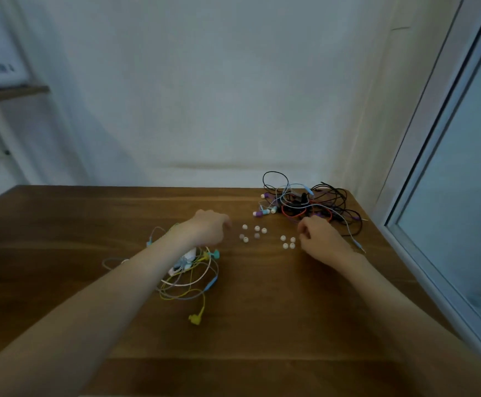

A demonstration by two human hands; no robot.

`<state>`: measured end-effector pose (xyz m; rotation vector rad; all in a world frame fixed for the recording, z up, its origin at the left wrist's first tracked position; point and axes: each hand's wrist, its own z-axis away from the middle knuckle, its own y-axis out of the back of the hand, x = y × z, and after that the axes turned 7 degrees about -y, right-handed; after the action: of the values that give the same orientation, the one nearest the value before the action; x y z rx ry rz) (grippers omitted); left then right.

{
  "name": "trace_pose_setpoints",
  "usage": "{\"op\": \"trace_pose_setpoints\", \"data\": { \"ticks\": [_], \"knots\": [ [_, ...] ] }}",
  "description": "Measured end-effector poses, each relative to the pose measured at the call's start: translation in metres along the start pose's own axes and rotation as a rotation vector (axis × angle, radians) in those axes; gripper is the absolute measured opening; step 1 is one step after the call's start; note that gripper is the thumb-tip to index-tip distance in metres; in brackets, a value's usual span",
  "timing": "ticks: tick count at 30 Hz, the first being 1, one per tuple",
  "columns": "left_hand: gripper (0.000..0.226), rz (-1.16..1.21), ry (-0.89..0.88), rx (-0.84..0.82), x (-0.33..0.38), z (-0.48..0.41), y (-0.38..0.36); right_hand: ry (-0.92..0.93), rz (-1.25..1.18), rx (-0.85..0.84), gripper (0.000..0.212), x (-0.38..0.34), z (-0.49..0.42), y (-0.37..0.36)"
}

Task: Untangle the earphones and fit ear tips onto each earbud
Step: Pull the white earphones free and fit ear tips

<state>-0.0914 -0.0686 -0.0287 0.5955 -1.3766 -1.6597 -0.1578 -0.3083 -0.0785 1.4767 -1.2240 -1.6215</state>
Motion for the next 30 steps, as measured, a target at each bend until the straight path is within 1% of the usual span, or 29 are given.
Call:
{"op": "trace_pose_setpoints", "data": {
  "ticks": [3, 5, 7, 8, 9, 11, 13, 14, 16, 17, 18, 20, 22, 24, 26, 27, 29, 30],
  "knots": [
    [0.050, -0.069, 0.069, -0.021, -0.022, 0.015, -0.004, 0.065, -0.038, 0.011, 0.017, -0.023, -0.002, -0.001],
    [0.049, -0.105, 0.108, -0.011, -0.033, 0.026, -0.005, 0.145, -0.105, -0.016, 0.016, -0.048, -0.002, -0.006],
    [0.042, -0.119, 0.142, 0.023, -0.041, 0.031, -0.005, 0.229, -0.161, -0.053, 0.015, -0.071, -0.001, -0.012],
    [0.035, -0.129, 0.157, 0.033, -0.047, 0.034, -0.003, 0.267, -0.176, -0.077, 0.017, -0.085, -0.001, -0.016],
    [0.026, -0.144, 0.161, 0.040, -0.050, 0.035, -0.001, 0.293, -0.190, -0.108, 0.021, -0.097, 0.000, -0.019],
    [0.027, -0.154, 0.157, 0.064, -0.058, 0.042, 0.007, 0.336, -0.232, -0.165, 0.029, -0.122, 0.000, -0.023],
    [0.025, -0.031, 0.135, 0.095, -0.066, 0.050, 0.016, 0.348, -0.305, -0.212, 0.040, -0.144, -0.002, -0.026],
    [0.022, 0.043, 0.104, 0.123, -0.069, 0.056, 0.022, 0.347, -0.365, -0.244, 0.049, -0.155, -0.003, -0.027],
    [0.018, 0.126, 0.003, 0.210, -0.071, 0.065, 0.033, 0.341, -0.524, -0.337, 0.069, -0.174, -0.005, -0.026],
    [0.017, 0.153, -0.040, 0.254, -0.071, 0.069, 0.038, 0.338, -0.618, -0.392, 0.074, -0.182, -0.005, -0.026],
    [0.017, 0.208, -0.070, 0.311, -0.071, 0.074, 0.042, 0.339, -0.729, -0.449, 0.074, -0.191, -0.007, -0.026],
    [0.017, 0.413, -0.117, 0.420, -0.068, 0.081, 0.052, 0.347, -0.955, -0.539, 0.063, -0.206, -0.008, -0.025],
    [0.015, 0.634, -0.166, 0.499, -0.067, 0.087, 0.061, 0.358, -1.133, -0.587, 0.054, -0.219, -0.008, -0.023],
    [0.018, 0.779, -0.193, 0.560, -0.064, 0.091, 0.069, 0.363, -1.282, -0.609, 0.043, -0.227, -0.008, -0.019],
    [0.019, 0.901, -0.202, 0.633, -0.060, 0.093, 0.077, 0.355, -1.339, -0.630, 0.032, -0.232, -0.008, -0.013],
    [0.019, 0.961, -0.207, 0.680, -0.058, 0.094, 0.082, 0.343, -1.329, -0.639, 0.030, -0.234, -0.008, -0.011],
    [0.021, 1.121, -0.221, 0.765, -0.054, 0.093, 0.093, 0.324, -1.260, -0.637, 0.025, -0.234, -0.007, -0.008],
    [0.022, 1.238, -0.231, 0.785, -0.052, 0.094, 0.099, 0.323, -1.217, -0.624, 0.019, -0.233, -0.008, -0.007]
  ]
}}
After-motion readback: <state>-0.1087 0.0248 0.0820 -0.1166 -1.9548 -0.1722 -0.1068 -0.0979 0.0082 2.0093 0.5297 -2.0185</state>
